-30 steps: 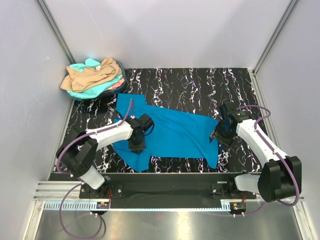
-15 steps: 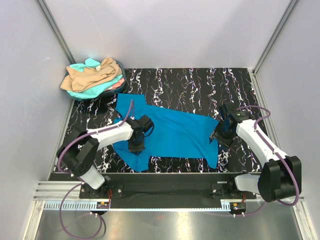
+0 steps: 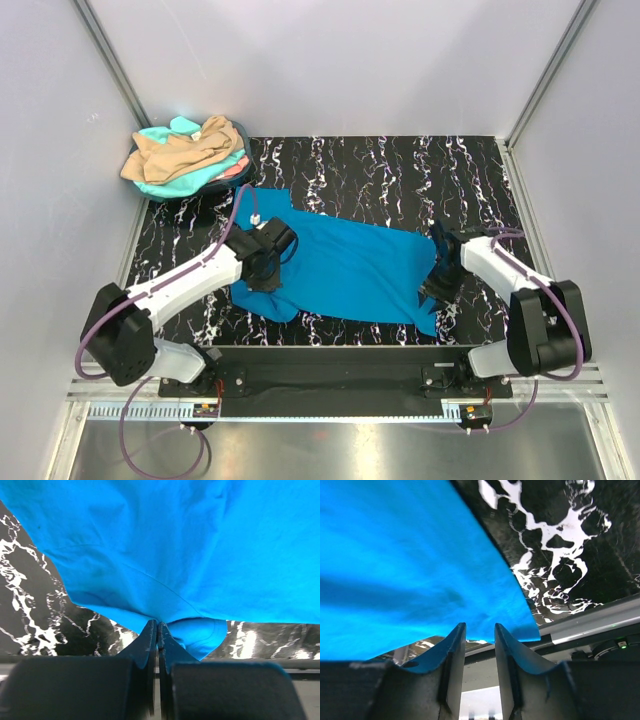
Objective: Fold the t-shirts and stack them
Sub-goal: Flatten the tshirt out
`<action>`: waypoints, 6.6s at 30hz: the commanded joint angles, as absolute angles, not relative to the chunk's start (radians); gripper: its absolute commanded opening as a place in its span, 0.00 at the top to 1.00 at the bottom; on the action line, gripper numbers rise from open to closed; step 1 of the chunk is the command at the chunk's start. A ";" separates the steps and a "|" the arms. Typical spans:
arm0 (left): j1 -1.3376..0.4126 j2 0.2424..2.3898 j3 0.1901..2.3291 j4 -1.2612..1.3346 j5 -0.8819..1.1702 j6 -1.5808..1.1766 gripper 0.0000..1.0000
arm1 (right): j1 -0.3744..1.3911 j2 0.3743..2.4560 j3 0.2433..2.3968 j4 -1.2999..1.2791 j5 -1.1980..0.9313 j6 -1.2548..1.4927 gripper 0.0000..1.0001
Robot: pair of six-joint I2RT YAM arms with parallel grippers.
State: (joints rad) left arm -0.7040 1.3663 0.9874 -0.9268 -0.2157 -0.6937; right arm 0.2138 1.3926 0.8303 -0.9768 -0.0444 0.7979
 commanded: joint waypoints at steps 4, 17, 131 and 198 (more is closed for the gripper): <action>-0.660 1.382 0.994 -0.956 -0.206 -0.594 1.00 | 0.213 1.394 0.781 -0.974 -0.058 0.854 0.61; -0.569 1.460 0.902 -0.856 -0.101 -0.574 0.85 | 0.213 1.586 0.831 -0.856 -0.083 0.810 0.57; -0.236 1.864 2.395 -0.390 -0.028 -0.288 1.00 | -0.158 1.998 2.557 -1.006 0.074 0.696 1.00; 0.023 1.536 1.719 0.353 0.594 -0.726 1.00 | -0.270 1.525 1.743 -0.511 -0.089 0.697 1.00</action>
State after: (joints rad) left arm 0.0341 1.7420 2.0129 0.3344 0.4538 -0.7723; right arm -0.2512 1.6844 2.0014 -0.4370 -0.1184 0.7975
